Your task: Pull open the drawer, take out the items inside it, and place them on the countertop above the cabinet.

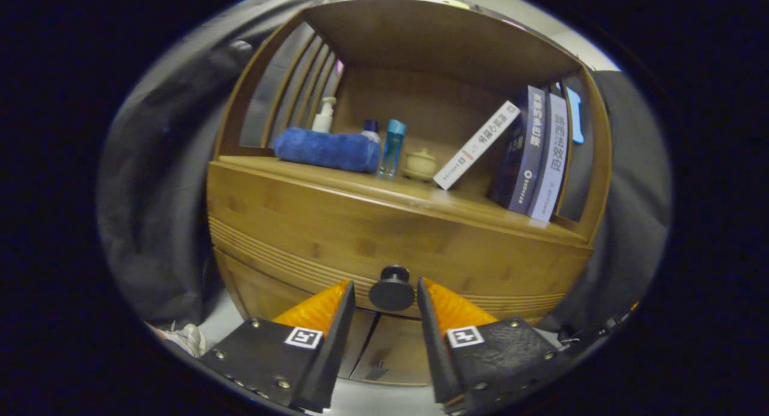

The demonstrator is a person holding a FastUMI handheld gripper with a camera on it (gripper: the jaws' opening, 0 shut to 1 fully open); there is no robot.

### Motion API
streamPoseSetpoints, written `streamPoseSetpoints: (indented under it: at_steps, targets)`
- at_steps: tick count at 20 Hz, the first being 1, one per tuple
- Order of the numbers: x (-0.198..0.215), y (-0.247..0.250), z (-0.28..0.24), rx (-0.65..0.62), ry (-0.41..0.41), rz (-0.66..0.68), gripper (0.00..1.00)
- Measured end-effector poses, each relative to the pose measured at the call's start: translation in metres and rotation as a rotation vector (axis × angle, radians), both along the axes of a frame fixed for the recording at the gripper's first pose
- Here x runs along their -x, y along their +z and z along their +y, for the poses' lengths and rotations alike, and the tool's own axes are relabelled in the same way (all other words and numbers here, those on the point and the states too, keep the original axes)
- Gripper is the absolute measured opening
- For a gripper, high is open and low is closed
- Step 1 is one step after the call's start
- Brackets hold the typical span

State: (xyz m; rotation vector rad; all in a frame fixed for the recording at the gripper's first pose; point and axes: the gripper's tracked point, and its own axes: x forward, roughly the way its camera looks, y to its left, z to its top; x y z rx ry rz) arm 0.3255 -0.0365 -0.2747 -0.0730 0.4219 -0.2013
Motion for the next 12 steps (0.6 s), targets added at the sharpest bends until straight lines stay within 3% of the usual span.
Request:
streamPoseSetpoints:
  at_steps: [1,5,10,12]
  targets:
    - [-0.006,-0.002,-0.003,-0.008,-0.015,0.001,0.53]
    - [-0.020,-0.010,-0.004,-0.062,-0.056,-0.005,0.44]
    - [-0.019,-0.007,-0.006,-0.064,-0.101,-0.052,0.44]
    - [-0.018,-0.010,-0.004,-0.094,-0.101,-0.039,0.38]
